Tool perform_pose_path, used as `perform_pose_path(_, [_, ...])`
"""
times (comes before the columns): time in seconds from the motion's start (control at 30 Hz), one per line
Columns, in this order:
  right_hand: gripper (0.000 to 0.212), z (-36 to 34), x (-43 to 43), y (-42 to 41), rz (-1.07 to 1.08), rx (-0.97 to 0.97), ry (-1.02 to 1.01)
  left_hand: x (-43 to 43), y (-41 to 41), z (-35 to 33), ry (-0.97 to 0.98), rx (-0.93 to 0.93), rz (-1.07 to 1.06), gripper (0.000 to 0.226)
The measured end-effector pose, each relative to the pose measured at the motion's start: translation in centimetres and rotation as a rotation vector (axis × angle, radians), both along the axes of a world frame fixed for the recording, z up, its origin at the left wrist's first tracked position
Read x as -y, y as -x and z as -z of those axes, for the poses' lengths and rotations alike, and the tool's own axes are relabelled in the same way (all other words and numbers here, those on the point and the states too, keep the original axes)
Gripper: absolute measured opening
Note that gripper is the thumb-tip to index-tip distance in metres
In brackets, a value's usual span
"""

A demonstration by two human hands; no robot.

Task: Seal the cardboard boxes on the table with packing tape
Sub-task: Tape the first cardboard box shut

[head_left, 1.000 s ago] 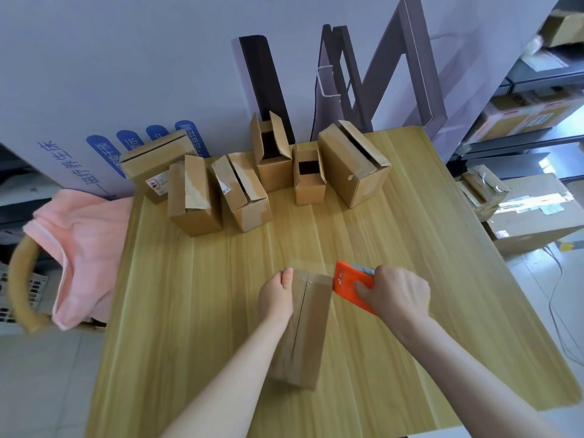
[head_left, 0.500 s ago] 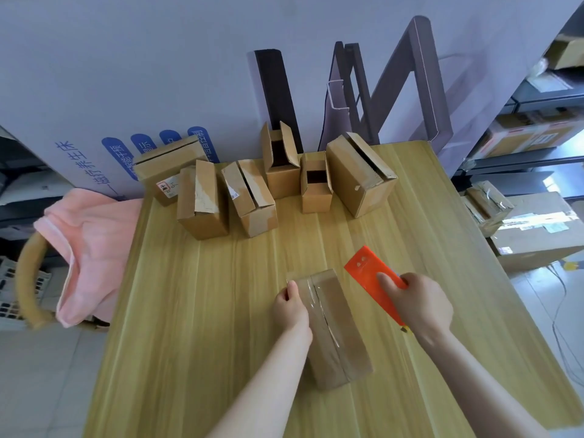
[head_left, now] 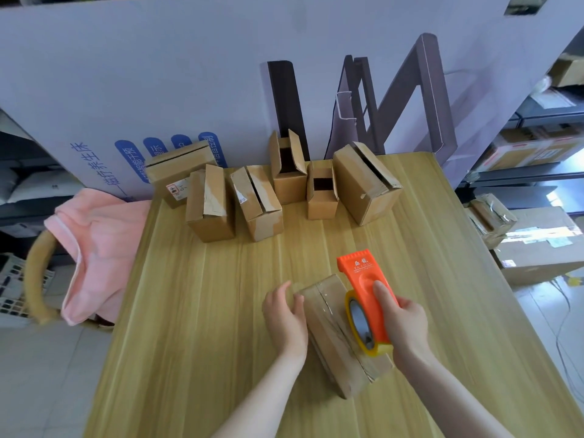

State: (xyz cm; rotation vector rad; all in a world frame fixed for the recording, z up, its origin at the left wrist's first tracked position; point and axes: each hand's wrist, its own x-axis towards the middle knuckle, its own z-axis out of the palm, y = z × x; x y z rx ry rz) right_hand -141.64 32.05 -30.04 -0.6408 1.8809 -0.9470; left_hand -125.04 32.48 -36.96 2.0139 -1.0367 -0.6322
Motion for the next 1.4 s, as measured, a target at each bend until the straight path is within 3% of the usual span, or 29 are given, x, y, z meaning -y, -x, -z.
perform_pose_path(0.1, [0.046, 0.1, 0.1, -0.1, -0.005, -0.013, -0.003, 0.6, -0.7, -0.1, 0.164, 0.266, 0.322, 0.022])
perform_pose_path(0.2, [0.047, 0.3, 0.1, 0.1, 0.005, -0.028, -0.011, 1.6, -0.8, -0.4, 0.006, 0.324, 0.539, 0.029])
perform_pose_path(0.5, [0.048, 0.5, 0.4, 0.6, 0.024, -0.009, -0.019, 3.9, -0.2, -1.8, -0.281, 0.318, 0.598, 0.029])
perform_pose_path(0.6, [0.051, 0.5, 0.6, 0.7, 0.033, 0.002, -0.033, 5.2, 0.3, -2.6, -0.394, 0.487, 0.789, 0.038])
perform_pose_path(0.8, [0.049, 0.6, 0.8, 0.8, 0.043, -0.005, -0.043, 8.4, 0.5, -3.6, -0.64, 0.519, 1.081, 0.05])
perform_pose_path(0.97, [0.047, 0.7, 0.7, 0.7, 0.029, 0.0, -0.034, 10.4, 1.1, -4.2, -0.789, 0.577, 1.229, 0.041])
perform_pose_path(1.1, [0.048, 0.7, 0.8, 0.7, 0.03, -0.005, -0.033, 11.0, 2.1, -4.5, -0.788, 0.763, 1.356, 0.042])
perform_pose_path(1.2, [0.047, 0.7, 0.9, 0.7, 0.029, -0.001, -0.043, 10.9, 2.0, -4.2, -0.735, 0.793, 1.355, 0.048])
perform_pose_path(1.27, [0.047, 0.7, 0.9, 0.8, 0.033, -0.002, -0.042, 10.4, 1.3, -3.6, -0.687, 0.73, 1.262, 0.067])
perform_pose_path(1.33, [0.047, 0.7, 0.9, 0.9, 0.034, 0.007, -0.041, 9.1, 0.0, -3.3, -0.588, 0.562, 1.006, 0.09])
perform_pose_path(1.4, [0.047, 0.7, 0.9, 1.0, 0.031, 0.017, -0.043, 7.4, -1.5, -2.7, -0.416, 0.418, 0.711, 0.096])
